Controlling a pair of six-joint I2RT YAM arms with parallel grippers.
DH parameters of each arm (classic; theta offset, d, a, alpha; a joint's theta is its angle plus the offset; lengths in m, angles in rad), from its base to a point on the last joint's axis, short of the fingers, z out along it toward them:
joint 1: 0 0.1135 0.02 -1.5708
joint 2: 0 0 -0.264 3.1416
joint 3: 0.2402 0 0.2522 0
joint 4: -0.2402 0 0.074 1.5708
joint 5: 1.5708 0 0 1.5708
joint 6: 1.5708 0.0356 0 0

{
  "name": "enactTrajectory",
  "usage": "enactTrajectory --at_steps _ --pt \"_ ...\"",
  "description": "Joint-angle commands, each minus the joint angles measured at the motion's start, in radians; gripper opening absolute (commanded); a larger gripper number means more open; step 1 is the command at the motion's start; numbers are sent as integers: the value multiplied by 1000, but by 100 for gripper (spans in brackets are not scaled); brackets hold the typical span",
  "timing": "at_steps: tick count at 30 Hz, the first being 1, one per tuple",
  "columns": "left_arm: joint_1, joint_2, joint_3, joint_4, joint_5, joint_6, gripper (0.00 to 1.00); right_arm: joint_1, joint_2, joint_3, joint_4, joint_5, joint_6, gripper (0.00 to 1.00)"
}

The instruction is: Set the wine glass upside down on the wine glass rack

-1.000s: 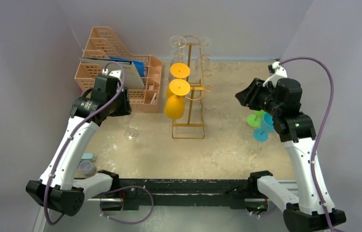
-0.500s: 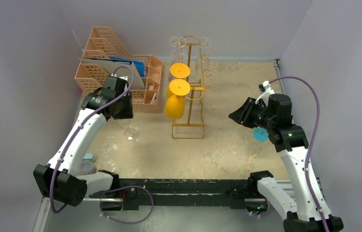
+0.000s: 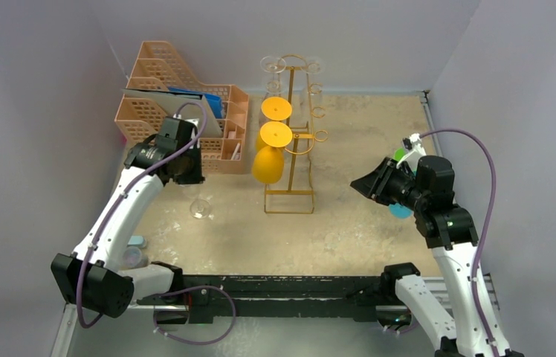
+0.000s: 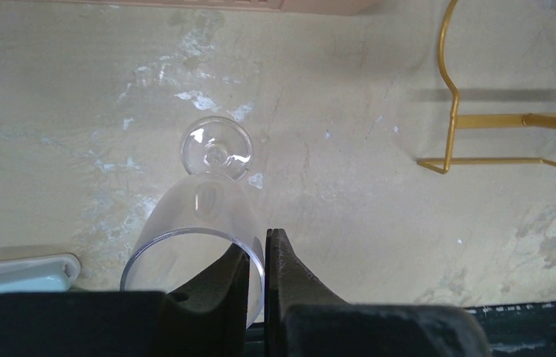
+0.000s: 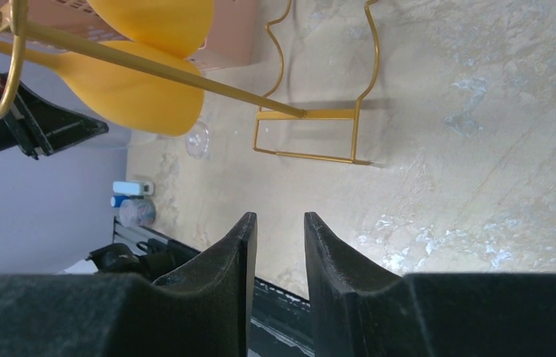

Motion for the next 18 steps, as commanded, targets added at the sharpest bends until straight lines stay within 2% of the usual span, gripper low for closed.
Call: enactTrajectory --at_steps 1,5,12,18 --pt "-4 -61 61 -57 129 20 0 1 -29 -8 28 -14 72 32" --pt "-3 -149 109 -84 198 8 0 1 -68 -42 80 -3 157 32" --pt "-2 -265 247 -143 211 -27 0 2 -111 -45 121 16 240 33" --pt "-2 -344 351 -104 218 -82 0 2 -121 -13 181 -10 277 35"
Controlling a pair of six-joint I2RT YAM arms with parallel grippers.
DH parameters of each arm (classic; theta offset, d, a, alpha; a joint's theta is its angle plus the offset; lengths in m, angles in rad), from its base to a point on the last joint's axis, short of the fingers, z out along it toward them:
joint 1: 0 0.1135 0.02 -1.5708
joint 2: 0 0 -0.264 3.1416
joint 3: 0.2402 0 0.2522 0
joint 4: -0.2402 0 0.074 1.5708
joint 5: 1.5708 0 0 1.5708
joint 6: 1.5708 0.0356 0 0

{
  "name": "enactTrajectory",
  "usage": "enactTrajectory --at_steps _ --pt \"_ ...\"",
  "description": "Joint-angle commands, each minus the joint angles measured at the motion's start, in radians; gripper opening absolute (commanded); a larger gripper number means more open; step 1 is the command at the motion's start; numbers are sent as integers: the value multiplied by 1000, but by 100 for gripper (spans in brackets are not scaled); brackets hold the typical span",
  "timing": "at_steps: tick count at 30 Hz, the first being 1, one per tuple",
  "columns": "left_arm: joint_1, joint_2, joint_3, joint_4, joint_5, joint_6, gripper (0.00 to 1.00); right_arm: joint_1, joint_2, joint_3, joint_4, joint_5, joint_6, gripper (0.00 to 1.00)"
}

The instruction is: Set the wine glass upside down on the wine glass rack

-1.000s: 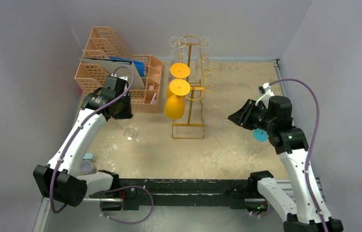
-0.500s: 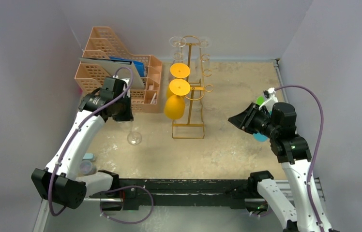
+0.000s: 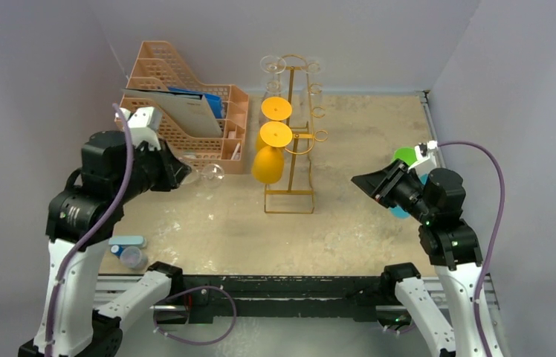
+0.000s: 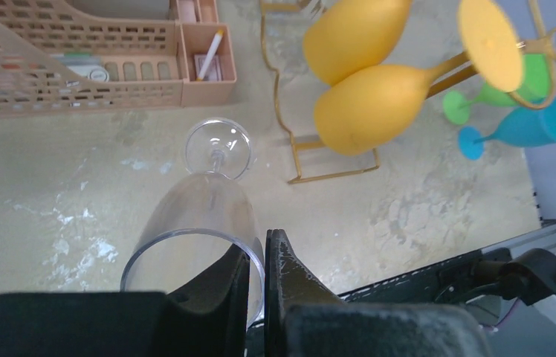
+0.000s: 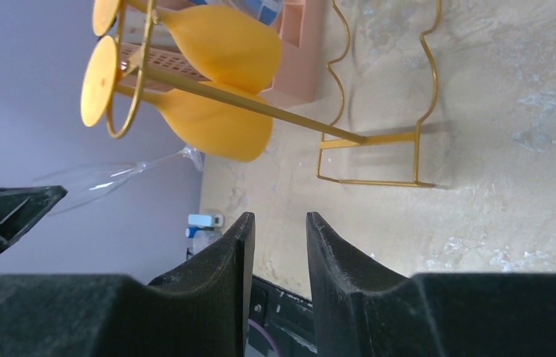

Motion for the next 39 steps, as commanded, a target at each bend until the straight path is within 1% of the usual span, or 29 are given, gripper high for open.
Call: enactTrajectory --at_steps 1,5,10,12,15,18,19,21,23,25,27,33,39 --pt "-2 -49 98 51 32 -53 0 2 -3 43 100 -27 47 36" --pt "-2 -75 193 131 77 -43 0 5 -1 62 200 -73 70 43" --pt "-2 -93 310 206 76 -8 0 4 -1 80 292 -107 124 48" --pt "-2 -112 318 266 78 -12 0 5 2 75 335 -119 144 48" --pt "-2 -131 304 363 106 -49 0 8 33 120 336 -116 133 48" --pt "-2 -154 227 517 159 -122 0 24 83 146 398 -123 155 48" --pt "-2 -160 199 601 174 -149 0 37 102 158 427 -123 159 47" --pt "-2 -163 148 709 189 -202 0 96 154 195 468 -104 147 45" --pt "-2 -155 109 813 207 -257 0 197 211 238 468 -39 103 45" --pt "-3 -138 82 905 232 -314 0 296 249 257 500 27 65 46" --pt "-2 -118 64 983 266 -350 0 357 288 280 539 48 57 49" --pt "-2 -85 -5 1116 301 -414 0 502 402 355 669 68 62 60" --pt "-2 -121 -127 1240 323 -442 0 641 520 436 769 154 68 65"
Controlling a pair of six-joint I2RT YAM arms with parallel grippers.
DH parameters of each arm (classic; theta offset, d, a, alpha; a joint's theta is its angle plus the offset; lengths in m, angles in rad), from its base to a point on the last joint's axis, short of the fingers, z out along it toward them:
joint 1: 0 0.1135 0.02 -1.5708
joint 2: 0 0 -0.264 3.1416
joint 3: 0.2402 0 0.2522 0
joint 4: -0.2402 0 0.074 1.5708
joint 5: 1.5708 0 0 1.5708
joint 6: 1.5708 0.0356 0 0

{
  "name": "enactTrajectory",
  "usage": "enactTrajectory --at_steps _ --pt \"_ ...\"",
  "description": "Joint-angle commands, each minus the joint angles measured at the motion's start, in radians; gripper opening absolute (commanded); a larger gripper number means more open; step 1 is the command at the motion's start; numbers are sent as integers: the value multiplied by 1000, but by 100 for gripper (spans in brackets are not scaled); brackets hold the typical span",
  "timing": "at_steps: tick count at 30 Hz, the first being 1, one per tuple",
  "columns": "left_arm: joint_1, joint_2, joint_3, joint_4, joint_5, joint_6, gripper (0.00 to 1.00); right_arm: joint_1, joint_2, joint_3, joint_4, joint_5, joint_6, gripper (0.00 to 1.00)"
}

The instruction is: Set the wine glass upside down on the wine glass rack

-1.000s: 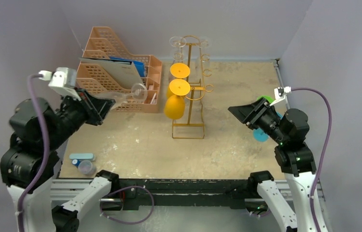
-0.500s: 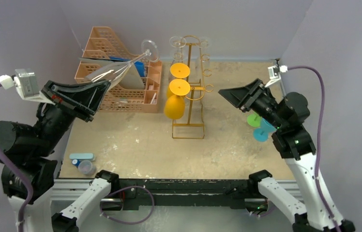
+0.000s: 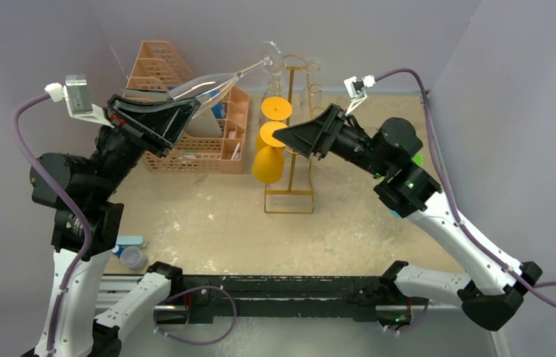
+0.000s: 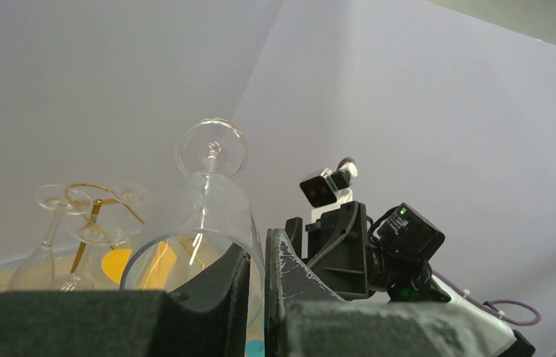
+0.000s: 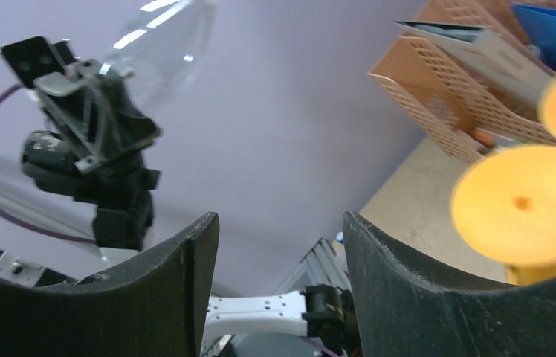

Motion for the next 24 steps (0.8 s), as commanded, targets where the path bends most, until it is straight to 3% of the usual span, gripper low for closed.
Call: enactTrajectory --at_steps 1,8,13,17,24 --pt "-2 -40 -63 207 33 -42 0 91 69 92 172 100 -15 65" --pt "-2 -67 -115 250 41 -19 0 173 146 134 334 264 11 67" --pt "-2 -86 -153 282 39 -14 0 219 202 154 445 456 88 60" --pt "-2 -81 -147 274 54 13 0 250 267 225 508 454 94 56" --pt "-2 -86 -159 273 49 25 0 276 318 262 587 462 105 59"
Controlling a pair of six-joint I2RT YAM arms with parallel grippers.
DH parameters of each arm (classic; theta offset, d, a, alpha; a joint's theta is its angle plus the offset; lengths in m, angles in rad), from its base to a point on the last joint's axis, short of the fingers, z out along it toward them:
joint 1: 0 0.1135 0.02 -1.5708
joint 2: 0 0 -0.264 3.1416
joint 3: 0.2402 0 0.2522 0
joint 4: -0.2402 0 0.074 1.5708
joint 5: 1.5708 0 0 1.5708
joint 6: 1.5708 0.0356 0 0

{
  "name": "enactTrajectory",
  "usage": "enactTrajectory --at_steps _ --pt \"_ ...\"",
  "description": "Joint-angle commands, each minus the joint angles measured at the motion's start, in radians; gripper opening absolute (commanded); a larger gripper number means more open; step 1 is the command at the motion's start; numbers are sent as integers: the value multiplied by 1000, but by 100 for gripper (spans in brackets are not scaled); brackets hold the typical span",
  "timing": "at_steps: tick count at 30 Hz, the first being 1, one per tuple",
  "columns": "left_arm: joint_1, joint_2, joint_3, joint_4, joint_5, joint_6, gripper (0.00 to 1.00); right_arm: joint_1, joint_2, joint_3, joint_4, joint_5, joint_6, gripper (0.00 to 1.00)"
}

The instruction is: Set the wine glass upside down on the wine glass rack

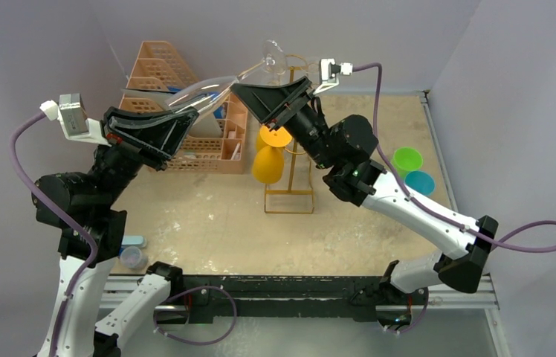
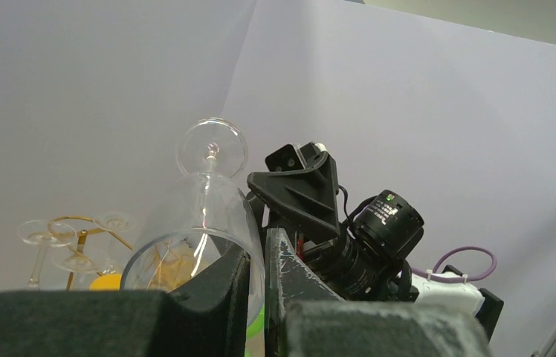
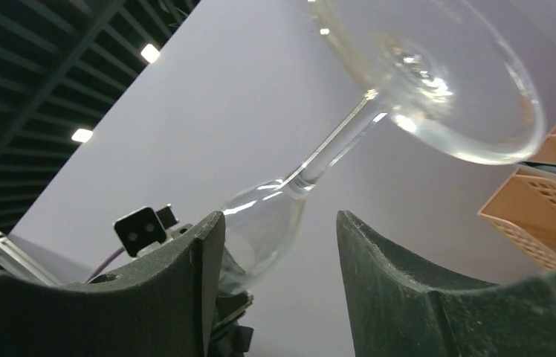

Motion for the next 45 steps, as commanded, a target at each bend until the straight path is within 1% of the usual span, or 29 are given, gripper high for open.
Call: enactTrajectory --at_steps 1,4,8,15,22,23,26,27,28,31,34,37,39,41,43,45 --pt "-2 -6 -7 65 7 27 0 16 7 63 110 53 16 59" --pt "-2 -15 -15 67 14 31 0 18 20 66 123 86 35 57" --pt "-2 -45 -29 71 6 57 0 19 41 57 182 122 96 52" --pt "-2 -49 -48 93 28 60 0 20 79 108 147 92 150 41" --pt "-2 -41 -55 93 31 73 0 41 87 123 100 74 147 23" --pt "-2 -42 -60 91 31 76 0 41 84 122 96 74 146 18" --pt "-2 -49 -74 81 29 82 0 42 77 118 87 80 130 0" --pt "-2 -50 -78 73 27 85 0 41 73 122 75 85 118 0" --pt "-2 -55 -82 64 24 86 2 42 69 129 47 93 109 0" --pt "-2 -71 -92 31 10 88 13 42 54 150 -37 119 58 0" --pt "-2 -89 -90 -20 -7 96 30 42 41 131 -32 129 14 0" --pt "-2 -105 -76 -90 -33 107 43 40 28 122 -51 131 -17 0" --pt "-2 -114 -60 -162 -52 116 46 38 23 131 -75 134 -59 0" --pt "-2 -122 -40 -230 -78 118 52 29 26 189 -180 116 -100 0" --pt "-2 -126 -12 -298 -103 131 56 17 30 254 -285 102 -143 0" --pt "-2 -129 17 -374 -124 138 59 -6 28 298 -353 81 -180 0"
